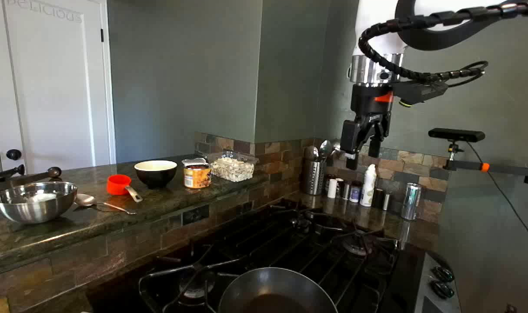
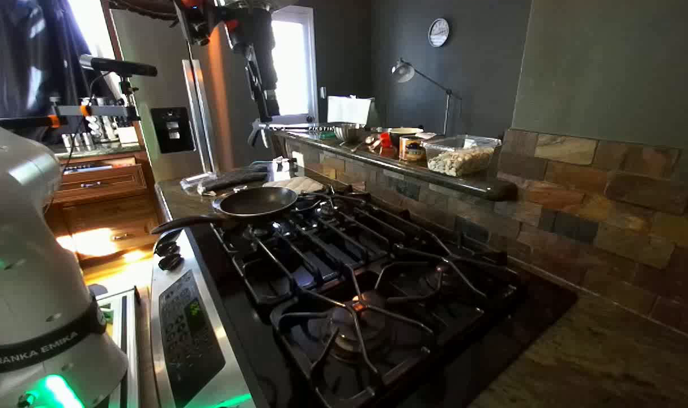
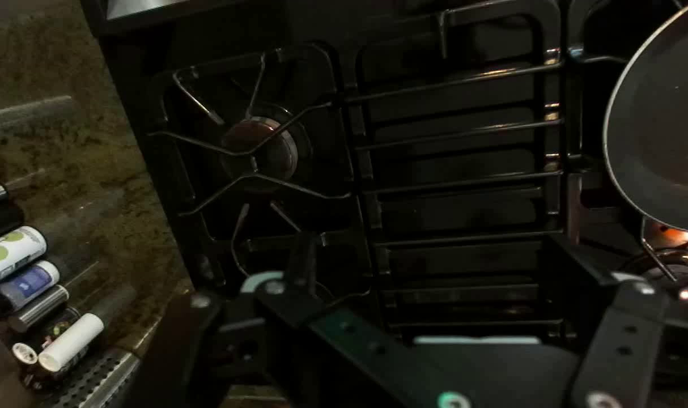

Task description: Transfer some popcorn from the transparent bowl to the black bowl.

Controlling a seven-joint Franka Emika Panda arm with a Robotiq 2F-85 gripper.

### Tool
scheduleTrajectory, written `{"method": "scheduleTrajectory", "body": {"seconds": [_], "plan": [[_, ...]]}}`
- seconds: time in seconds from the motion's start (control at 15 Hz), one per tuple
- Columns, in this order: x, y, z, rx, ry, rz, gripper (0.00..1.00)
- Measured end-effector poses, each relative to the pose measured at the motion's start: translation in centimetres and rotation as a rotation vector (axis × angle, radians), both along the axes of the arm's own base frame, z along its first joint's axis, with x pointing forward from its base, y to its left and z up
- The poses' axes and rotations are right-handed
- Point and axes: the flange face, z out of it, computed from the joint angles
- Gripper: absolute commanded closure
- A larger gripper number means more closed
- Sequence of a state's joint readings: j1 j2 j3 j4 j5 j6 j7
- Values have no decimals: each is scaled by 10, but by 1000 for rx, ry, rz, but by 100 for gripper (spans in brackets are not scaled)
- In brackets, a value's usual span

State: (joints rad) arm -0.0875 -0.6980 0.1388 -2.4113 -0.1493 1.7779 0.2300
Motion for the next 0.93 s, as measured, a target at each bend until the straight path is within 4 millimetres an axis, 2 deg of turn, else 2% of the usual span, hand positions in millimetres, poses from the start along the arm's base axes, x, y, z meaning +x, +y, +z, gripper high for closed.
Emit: {"method": "scheduleTrajectory", "body": {"seconds": [0.4,0.53,0.67,0.93], "plan": [[1,1,1,1,-4,7,0],[7,12,4,-38,-17,93,0],[17,36,12,-90,-20,186,0],[47,107,32,-175,-65,395,0]]}}
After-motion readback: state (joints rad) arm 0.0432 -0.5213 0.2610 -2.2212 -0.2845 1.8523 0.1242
